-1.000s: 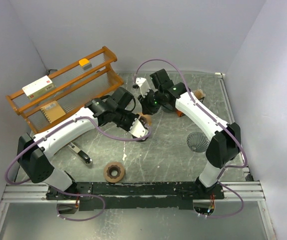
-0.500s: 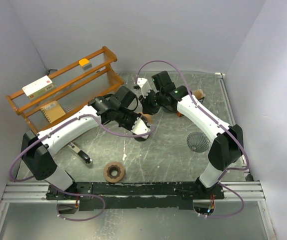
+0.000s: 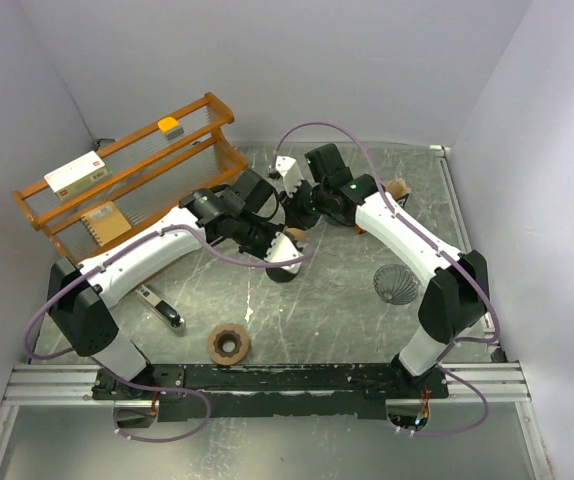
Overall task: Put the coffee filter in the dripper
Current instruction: Adjust the coffee dripper in the dripper holder.
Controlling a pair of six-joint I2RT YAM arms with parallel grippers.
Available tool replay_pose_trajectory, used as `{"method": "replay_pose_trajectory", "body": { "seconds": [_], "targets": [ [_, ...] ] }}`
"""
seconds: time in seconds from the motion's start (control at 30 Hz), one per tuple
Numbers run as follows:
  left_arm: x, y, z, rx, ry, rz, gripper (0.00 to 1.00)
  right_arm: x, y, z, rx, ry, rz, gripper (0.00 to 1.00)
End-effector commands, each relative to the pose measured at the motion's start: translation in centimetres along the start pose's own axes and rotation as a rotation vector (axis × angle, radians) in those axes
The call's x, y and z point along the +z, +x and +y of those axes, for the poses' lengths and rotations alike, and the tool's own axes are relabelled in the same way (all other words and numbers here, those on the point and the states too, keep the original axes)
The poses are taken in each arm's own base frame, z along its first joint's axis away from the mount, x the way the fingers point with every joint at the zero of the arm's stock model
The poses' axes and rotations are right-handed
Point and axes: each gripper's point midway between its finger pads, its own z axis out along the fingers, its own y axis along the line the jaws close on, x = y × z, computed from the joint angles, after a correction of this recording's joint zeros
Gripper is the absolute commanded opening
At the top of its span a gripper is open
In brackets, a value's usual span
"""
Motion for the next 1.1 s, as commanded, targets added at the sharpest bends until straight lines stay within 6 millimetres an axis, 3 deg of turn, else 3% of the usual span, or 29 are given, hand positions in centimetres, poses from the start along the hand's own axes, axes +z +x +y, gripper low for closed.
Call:
{"method": "replay_pose_trajectory", "body": {
  "seconds": [0.0,0.37,0.87,1.07],
  "targets": [
    [1.7,2.8,-2.1,-0.104,0.101,0.077,0.11,2.4,9.2,0.4,0.053,-0.022,0.297,0.11],
    [1.6,2.8,-1.3,-0.132,0.089,0.069,0.12,2.8,10.2,0.3,0.067,-0.033,0.321,0.11],
    [2.5,4.4,-2.6,-0.190,0.129,0.068,0.13,3.3,10.5,0.5,0.078,-0.056,0.342,0.12],
    [1.4,3.5,-1.4,-0.176,0.084,0.047,0.17,2.3,8.9,0.2,0.057,-0.044,0.320,0.15]
  ]
}}
